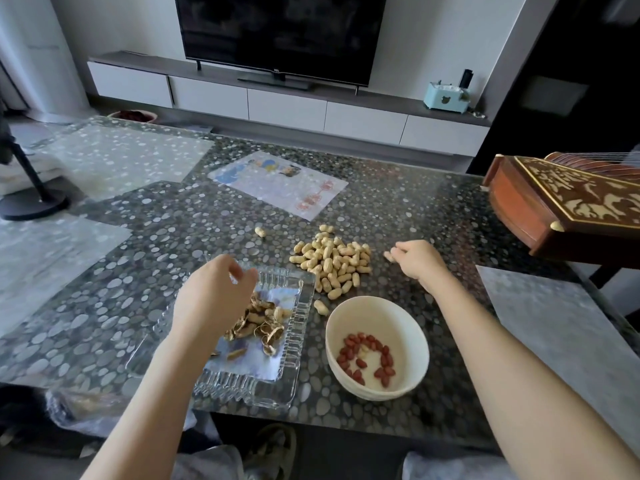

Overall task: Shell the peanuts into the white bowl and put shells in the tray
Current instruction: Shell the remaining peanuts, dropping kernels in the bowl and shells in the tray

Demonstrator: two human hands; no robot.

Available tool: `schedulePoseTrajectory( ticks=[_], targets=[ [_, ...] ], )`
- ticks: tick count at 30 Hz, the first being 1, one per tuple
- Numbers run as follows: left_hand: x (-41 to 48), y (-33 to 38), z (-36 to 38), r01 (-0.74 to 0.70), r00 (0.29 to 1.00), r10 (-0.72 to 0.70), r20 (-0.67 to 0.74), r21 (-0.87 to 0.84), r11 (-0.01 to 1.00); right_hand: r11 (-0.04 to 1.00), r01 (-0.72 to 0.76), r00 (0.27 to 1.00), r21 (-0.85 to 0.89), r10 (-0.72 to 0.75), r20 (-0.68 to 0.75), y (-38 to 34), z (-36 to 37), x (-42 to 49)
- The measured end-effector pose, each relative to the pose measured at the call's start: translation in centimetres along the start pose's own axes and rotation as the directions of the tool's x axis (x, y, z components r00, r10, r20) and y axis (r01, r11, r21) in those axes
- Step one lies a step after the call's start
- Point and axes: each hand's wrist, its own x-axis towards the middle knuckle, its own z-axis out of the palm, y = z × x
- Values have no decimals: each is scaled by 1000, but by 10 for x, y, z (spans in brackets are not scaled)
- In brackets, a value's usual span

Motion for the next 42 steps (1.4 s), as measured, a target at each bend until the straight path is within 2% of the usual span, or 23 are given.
schedulePoseTrajectory(
  ticks=[2,10,12,14,16,17,19,22,26,31,35,37,40,42],
  targets=[
    [1,4,1,-16,1000,16,-17,-22,1000,999,-24,999,33,23,39,7,5,11],
    [-5,20,5,-138,989,133,-58,-85,987,999,43,985,-9,-44,-170,10,29,11],
    [-10,27,7,-193,981,190,-33,-125,973,976,99,988,195,-73,-138,5,20,2],
    [-16,36,8,-228,971,237,17,-216,949,849,173,983,500,-181,-34,-7,5,-23],
    [-24,44,8,-214,961,264,84,-378,901,745,290,928,601,-373,14,-20,-11,-66],
    [-29,48,7,-164,955,265,135,-505,847,705,348,890,618,-455,18,-24,-16,-89],
    [-39,54,5,-18,921,293,257,-724,690,654,434,833,619,-553,0,-29,-22,-131],
    [-49,56,6,89,826,417,378,-820,566,614,453,825,646,-564,-43,-27,-25,-171],
    [-52,54,5,133,727,524,443,-840,525,566,530,805,631,-570,-164,-15,-25,-185],
    [-59,56,6,236,698,520,492,-844,482,541,622,757,566,-599,-260,-1,-19,-182],
    [-65,63,9,218,714,488,503,-821,527,557,785,619,270,-709,-337,4,-14,-175],
    [-67,67,10,171,737,490,466,-829,532,573,755,655,318,-683,-323,6,-12,-174],
    [-70,70,10,100,765,513,388,-860,501,592,646,751,481,-606,-262,6,-12,-178],
    [-73,72,10,5,769,542,339,-851,525,581,605,776,544,-582,-241,5,-13,-181]
  ],
)
